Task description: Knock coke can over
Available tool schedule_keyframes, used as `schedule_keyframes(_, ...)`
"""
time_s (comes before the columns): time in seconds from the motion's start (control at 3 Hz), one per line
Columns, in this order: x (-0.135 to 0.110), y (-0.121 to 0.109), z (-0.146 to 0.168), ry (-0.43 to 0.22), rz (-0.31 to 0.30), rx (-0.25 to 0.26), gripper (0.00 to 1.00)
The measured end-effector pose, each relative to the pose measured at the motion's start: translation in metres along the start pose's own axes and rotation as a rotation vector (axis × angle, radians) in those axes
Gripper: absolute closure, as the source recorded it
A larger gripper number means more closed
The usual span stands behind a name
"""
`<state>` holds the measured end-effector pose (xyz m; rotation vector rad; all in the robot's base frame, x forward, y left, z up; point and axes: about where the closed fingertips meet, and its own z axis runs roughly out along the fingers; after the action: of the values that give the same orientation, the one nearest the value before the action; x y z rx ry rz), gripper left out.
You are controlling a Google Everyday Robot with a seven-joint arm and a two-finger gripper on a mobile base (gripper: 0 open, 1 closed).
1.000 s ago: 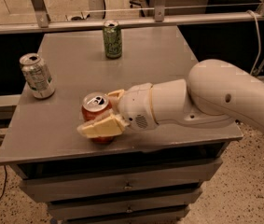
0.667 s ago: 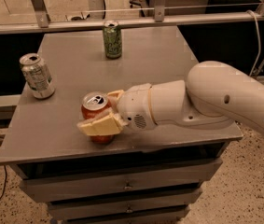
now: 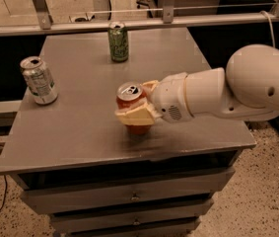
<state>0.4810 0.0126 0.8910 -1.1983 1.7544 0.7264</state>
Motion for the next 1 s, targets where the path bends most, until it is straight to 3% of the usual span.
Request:
schedule_keyframes(0.33,0.004,-0.038,-0.032,0.11,-0.063,0.055,1.0)
schedule_keyframes(1.0,0.024,-0.087,-0.056,0.426,-0.201,0.072,1.0)
